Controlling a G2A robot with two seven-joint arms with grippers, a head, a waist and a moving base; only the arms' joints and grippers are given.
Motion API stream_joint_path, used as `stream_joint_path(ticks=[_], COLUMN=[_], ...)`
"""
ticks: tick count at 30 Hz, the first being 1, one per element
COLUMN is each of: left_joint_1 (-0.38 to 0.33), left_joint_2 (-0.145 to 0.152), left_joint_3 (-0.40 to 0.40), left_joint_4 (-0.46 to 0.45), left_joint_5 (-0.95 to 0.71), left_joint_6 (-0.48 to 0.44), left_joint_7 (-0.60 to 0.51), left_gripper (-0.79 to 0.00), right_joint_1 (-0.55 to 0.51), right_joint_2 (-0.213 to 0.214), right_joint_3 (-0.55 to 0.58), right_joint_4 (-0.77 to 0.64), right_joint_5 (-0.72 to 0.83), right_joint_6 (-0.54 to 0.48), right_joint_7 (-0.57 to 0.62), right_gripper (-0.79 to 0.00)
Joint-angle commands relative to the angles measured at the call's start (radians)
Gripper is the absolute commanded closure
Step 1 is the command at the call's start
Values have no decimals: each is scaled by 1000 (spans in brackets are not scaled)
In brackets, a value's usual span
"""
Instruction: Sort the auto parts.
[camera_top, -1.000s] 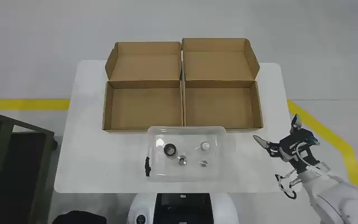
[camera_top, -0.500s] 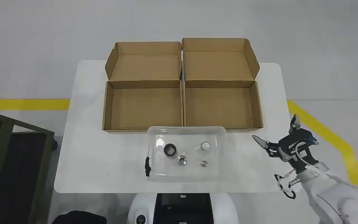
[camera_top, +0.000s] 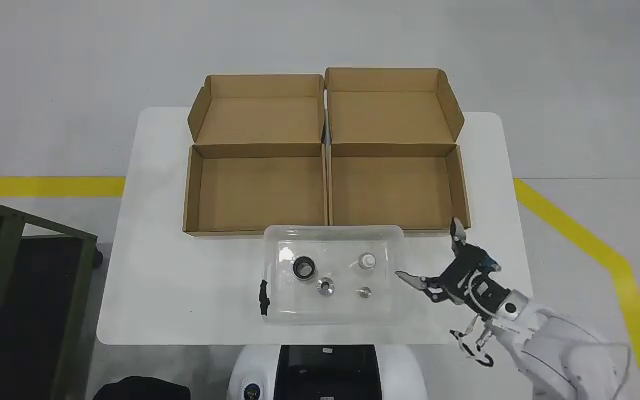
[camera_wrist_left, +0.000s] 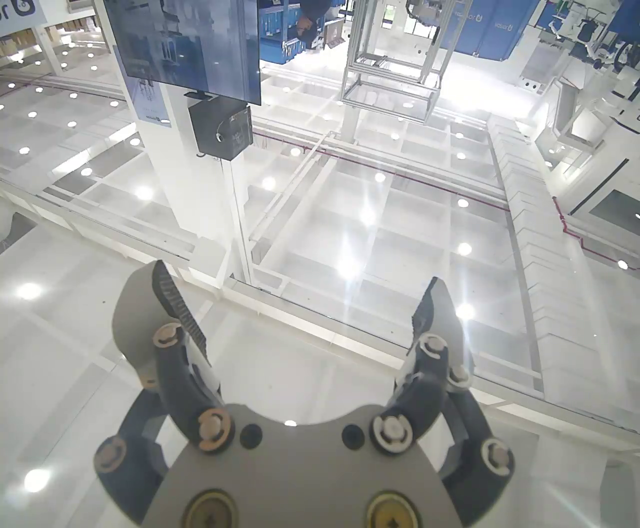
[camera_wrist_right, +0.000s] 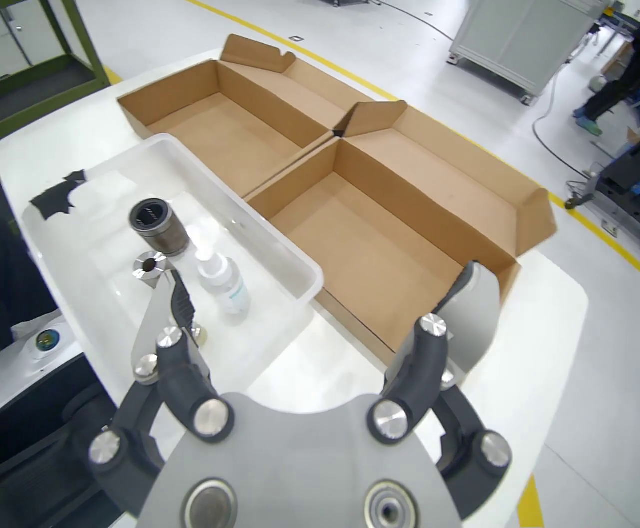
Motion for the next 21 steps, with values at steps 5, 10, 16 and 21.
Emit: stream_joint_path(ticks=[5, 10, 16, 21], left_joint_1=[0, 0, 0, 0], left_joint_2=[0, 0, 0, 0], left_joint_3=[0, 0, 0, 0], left_joint_4=[0, 0, 0, 0], left_joint_5=[0, 0, 0, 0], left_joint_6=[0, 0, 0, 0], left_joint_7=[0, 0, 0, 0], left_gripper=[-785, -785, -785, -785], right_joint_1=[42, 84, 116, 136], right_joint_2=[3, 5, 9, 13], right_joint_3=[-117, -195, -237, -256], right_joint_4=[17, 44, 77, 112], right_joint_5=[-13, -40, -88, -117], right_joint_6=[-56, -73, -83, -80], right_joint_7=[22, 35, 48, 49], right_gripper=[-785, -785, -785, -785])
